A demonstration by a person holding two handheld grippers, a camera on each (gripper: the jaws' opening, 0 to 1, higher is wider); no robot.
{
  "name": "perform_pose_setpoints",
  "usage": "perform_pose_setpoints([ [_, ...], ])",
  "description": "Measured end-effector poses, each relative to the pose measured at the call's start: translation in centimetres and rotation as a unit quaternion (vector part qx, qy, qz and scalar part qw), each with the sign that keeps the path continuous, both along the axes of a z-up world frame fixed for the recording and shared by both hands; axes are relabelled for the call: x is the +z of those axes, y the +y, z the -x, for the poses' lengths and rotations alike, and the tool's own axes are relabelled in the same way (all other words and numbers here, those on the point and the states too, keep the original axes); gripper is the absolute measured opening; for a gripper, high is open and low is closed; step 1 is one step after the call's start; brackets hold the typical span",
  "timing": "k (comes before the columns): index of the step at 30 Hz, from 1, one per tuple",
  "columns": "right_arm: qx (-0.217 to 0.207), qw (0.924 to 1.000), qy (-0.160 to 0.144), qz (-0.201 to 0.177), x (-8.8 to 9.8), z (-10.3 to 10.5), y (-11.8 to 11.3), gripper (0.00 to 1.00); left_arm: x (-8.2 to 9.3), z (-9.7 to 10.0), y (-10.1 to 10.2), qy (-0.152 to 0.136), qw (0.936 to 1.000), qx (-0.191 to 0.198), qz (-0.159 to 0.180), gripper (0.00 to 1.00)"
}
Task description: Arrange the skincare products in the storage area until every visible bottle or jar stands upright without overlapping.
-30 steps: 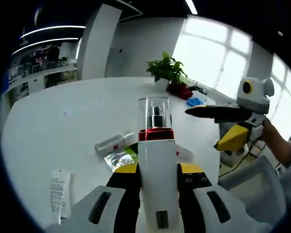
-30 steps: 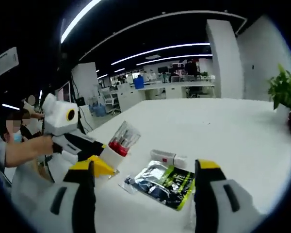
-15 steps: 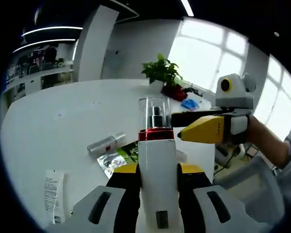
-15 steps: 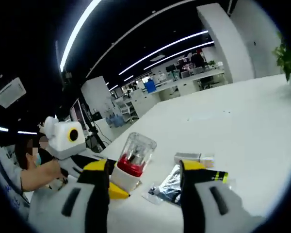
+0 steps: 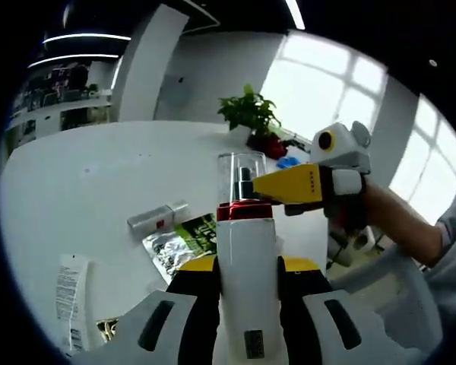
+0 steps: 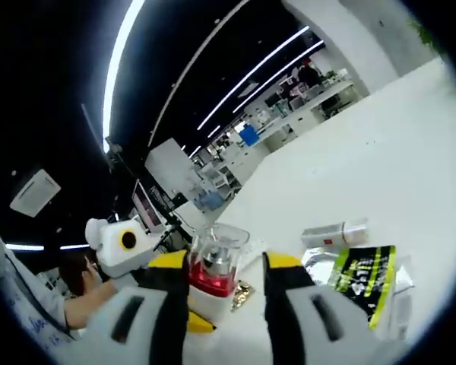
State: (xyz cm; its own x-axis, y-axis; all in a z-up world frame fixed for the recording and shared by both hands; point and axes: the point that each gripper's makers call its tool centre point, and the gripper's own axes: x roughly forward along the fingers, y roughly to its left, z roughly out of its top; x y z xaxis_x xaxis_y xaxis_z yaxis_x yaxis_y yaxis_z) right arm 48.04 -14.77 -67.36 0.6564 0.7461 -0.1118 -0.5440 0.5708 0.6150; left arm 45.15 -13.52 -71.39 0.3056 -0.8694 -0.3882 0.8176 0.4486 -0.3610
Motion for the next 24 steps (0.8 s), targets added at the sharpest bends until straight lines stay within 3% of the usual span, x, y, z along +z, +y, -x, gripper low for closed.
perform_pose_setpoints([
  [10,0.017,0.9997,-0.003,-0.016,0.1,0.6,0.5,0.31,-0.2,1.0,-0.6,0.020,0.9992,-0.025,0.023,0.25],
  [16,0.006,0.9999,-0.003,-0.012,0.0,0.8,0.3,0.30,-0.6,0.9,-1.2,0.011,0.9994,-0.030,0.012,0.25],
  [19,0.006,0.9997,-0.019,0.011,0.2,1.0,0.5,0.29,-1.0,1.0,-1.5,0.002,0.9996,-0.030,-0.001,0.25],
  [24,0.006,0.9993,-0.031,0.019,0.2,0.8,0.2,0.28,-1.2,1.0,-1.7,-0.005,0.9995,-0.030,-0.011,0.25],
])
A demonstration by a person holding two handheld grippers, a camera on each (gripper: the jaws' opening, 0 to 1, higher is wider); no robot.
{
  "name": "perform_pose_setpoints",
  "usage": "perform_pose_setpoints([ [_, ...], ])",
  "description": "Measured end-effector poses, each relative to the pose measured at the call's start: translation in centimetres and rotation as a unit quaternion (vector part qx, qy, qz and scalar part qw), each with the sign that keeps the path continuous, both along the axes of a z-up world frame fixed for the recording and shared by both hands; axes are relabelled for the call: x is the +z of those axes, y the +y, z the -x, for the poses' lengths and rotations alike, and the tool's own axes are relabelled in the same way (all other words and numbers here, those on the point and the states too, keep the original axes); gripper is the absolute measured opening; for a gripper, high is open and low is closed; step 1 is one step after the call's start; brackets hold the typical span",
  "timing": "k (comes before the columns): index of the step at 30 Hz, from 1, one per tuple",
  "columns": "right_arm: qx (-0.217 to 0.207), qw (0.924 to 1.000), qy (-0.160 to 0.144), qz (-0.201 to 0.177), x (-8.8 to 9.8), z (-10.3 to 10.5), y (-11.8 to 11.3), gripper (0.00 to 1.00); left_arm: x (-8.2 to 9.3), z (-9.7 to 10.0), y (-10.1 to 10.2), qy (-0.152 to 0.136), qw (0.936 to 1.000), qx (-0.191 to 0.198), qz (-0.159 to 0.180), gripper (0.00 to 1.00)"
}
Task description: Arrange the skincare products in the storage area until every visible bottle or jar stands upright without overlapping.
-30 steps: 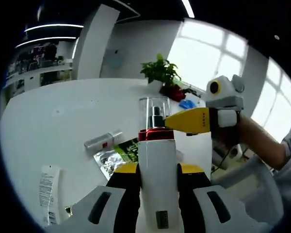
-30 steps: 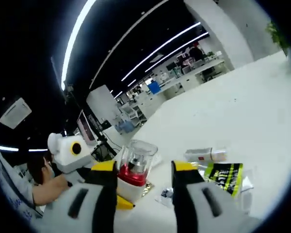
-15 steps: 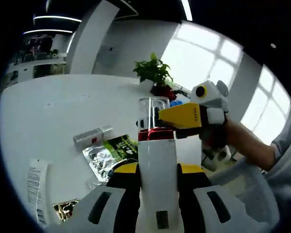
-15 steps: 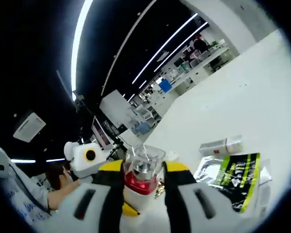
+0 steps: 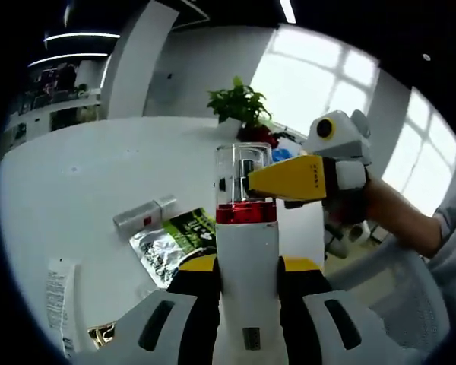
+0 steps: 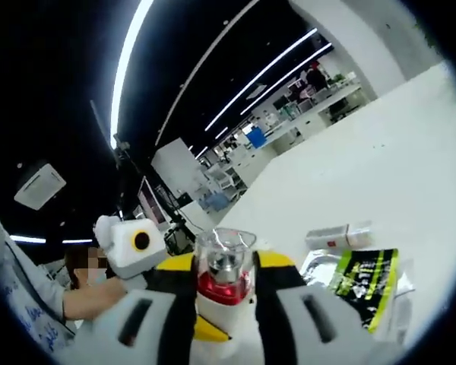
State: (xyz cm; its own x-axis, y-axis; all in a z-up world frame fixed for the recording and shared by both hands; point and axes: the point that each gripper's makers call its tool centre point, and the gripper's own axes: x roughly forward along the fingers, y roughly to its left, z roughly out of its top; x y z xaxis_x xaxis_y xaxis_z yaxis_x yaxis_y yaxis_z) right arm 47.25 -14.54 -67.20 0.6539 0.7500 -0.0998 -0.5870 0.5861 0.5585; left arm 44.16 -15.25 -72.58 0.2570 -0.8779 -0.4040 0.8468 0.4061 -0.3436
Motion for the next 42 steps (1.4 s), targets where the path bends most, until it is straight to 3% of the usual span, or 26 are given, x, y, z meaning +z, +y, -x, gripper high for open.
perform_pose_setpoints([
  [6,0.002,0.9998,-0.015,0.009,0.3,0.2,0.2,0.28,-0.2,0.0,-0.3,-0.009,0.9999,-0.007,-0.010,0.25],
  [13,-0.004,0.9980,-0.035,0.053,0.6,0.5,0.1,0.27,-0.4,0.0,-0.8,-0.012,0.9998,-0.013,-0.011,0.25],
  [19,-0.006,0.9911,-0.074,0.111,0.8,1.1,0.4,0.26,-0.6,0.0,-1.3,-0.022,0.9994,-0.021,-0.016,0.25],
  [22,-0.006,0.9864,-0.085,0.141,0.4,0.5,-0.3,0.26,-0.8,0.0,-1.6,-0.030,0.9991,-0.025,-0.020,0.25],
  [32,-0.011,0.9737,-0.122,0.192,0.4,1.1,-0.6,0.26,-1.2,-0.3,-2.3,-0.053,0.9975,-0.034,-0.031,0.26],
  [42,-0.018,0.9644,-0.130,0.229,-0.3,1.1,-1.0,0.26,-2.0,-0.6,-2.7,-0.082,0.9941,-0.052,-0.047,0.26],
])
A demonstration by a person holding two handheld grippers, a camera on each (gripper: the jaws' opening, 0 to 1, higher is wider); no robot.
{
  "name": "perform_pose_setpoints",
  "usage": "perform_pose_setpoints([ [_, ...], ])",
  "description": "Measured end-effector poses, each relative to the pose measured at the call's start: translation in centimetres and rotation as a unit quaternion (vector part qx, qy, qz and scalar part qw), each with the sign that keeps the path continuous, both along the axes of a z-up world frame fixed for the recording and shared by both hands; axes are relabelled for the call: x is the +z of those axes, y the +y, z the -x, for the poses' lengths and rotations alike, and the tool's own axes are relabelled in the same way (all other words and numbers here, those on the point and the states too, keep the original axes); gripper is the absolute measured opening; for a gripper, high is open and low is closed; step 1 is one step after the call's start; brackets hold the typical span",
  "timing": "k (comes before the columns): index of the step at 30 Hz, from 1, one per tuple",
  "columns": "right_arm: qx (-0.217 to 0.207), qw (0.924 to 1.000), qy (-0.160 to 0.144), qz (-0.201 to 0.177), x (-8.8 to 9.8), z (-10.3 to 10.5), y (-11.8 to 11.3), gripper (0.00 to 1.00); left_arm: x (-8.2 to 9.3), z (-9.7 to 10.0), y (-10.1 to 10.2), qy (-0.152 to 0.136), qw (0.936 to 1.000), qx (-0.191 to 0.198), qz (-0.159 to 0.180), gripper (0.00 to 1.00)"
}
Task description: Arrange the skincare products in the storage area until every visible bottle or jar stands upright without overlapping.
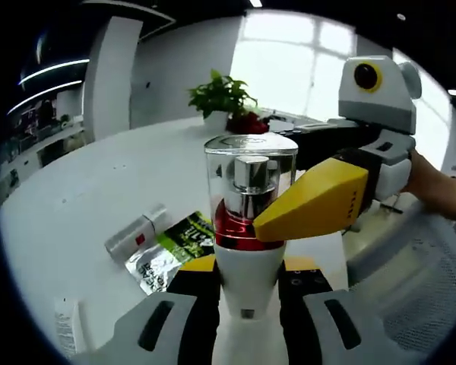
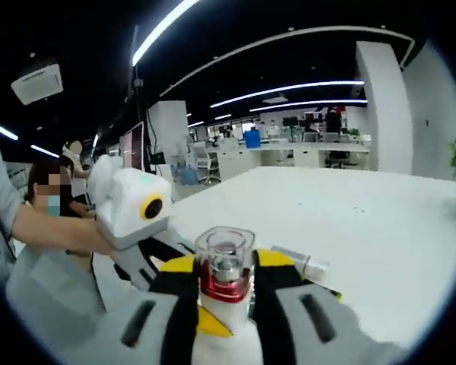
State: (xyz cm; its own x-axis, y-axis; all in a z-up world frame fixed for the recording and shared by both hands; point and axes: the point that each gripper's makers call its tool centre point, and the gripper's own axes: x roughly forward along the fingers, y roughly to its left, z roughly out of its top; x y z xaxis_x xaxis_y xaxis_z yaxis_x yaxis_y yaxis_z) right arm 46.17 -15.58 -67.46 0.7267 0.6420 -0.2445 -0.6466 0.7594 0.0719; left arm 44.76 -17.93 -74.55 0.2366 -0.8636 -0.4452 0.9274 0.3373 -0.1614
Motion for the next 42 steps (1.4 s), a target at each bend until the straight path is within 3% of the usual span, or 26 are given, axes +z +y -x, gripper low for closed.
perform_pose_setpoints([
  [11,-0.016,0.9992,-0.007,0.036,-0.4,0.7,-0.7,0.26,-0.2,0.4,-0.7,-0.032,0.9987,-0.040,-0.001,0.25],
  [24,-0.032,0.9983,-0.008,0.047,-0.7,1.1,-1.2,0.27,-0.6,0.6,-1.1,-0.060,0.9953,-0.076,0.004,0.25],
  [30,-0.002,0.9996,-0.005,0.028,-0.4,1.6,-0.9,0.29,-0.6,0.9,-1.0,-0.076,0.9908,-0.112,0.005,0.25],
  [42,0.055,0.9983,-0.009,0.013,0.4,1.4,0.0,0.30,-0.7,1.0,-0.8,-0.076,0.9875,-0.138,0.013,0.25],
])
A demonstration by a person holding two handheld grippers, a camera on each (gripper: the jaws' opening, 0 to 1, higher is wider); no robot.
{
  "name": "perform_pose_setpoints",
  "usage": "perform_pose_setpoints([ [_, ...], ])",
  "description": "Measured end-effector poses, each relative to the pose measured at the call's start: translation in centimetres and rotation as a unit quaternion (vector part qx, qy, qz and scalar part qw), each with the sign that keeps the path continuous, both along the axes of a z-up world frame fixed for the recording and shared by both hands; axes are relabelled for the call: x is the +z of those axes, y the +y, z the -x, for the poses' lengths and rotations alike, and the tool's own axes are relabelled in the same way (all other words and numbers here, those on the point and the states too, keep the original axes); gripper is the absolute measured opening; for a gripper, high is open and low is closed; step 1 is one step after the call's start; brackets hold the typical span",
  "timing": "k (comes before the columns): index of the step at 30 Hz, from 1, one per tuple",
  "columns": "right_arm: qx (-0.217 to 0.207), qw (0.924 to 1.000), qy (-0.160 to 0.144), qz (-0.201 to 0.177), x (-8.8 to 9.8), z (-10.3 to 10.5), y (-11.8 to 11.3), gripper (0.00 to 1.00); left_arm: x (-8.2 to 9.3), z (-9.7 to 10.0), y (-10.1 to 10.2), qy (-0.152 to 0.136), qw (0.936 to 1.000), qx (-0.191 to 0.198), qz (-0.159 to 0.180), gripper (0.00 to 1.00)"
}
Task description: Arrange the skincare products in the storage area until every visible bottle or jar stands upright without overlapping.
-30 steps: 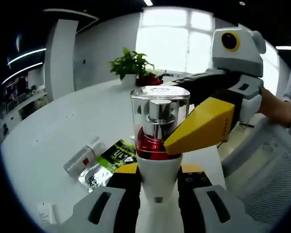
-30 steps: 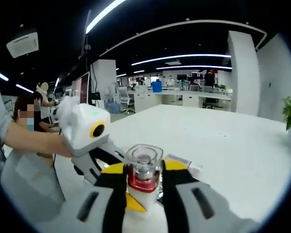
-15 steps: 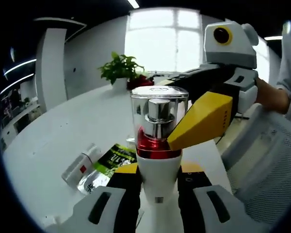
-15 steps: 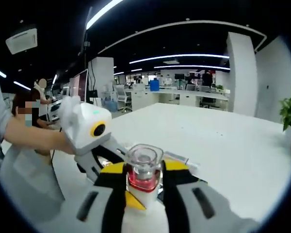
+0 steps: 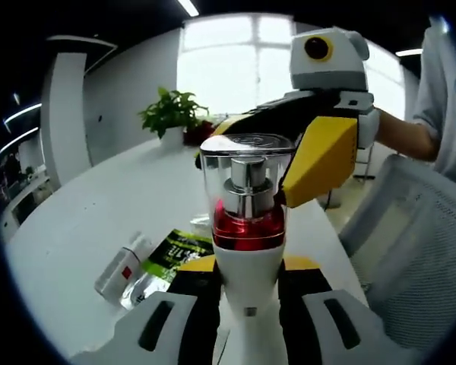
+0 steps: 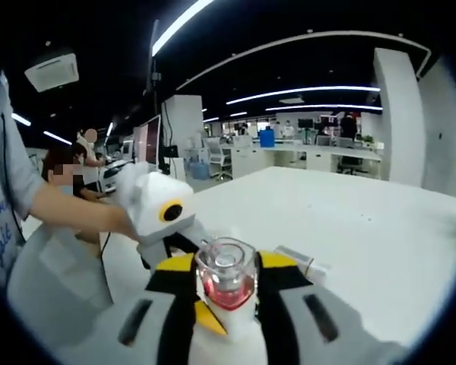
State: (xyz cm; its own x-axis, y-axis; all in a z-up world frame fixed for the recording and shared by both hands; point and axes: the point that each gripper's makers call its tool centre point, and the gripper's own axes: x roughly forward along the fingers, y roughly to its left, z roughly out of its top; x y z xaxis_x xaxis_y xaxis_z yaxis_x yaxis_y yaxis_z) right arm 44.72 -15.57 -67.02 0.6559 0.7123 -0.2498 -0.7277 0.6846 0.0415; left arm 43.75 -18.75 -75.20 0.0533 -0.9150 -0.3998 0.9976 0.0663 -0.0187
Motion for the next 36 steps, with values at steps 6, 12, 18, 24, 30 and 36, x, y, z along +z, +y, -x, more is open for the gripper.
perform_pose_setpoints([
  [6,0.005,1.0000,0.001,0.000,0.0,0.1,0.1,0.30,0.0,0.0,-0.1,0.001,1.0000,-0.004,0.001,0.25],
  [12,0.000,1.0000,0.000,0.005,0.0,0.0,0.0,0.29,-0.1,-0.1,-0.2,-0.012,0.9999,-0.005,-0.006,0.26],
  [18,0.002,0.9999,0.000,0.013,-0.1,-0.1,-0.1,0.29,-0.1,-0.3,0.2,-0.036,0.9991,0.001,-0.021,0.28],
  [24,0.006,0.9999,0.000,0.010,-0.1,-0.1,-0.1,0.29,0.2,0.0,1.5,-0.065,0.9969,-0.001,-0.045,0.35],
  [30,0.013,0.9999,-0.003,0.009,-0.1,0.0,0.0,0.29,0.7,-0.7,2.6,-0.053,0.9972,0.033,-0.042,0.35],
  [36,0.022,0.9997,-0.004,0.005,-0.1,0.2,0.1,0.29,1.9,-1.1,3.7,-0.060,0.9959,0.062,-0.028,0.36],
])
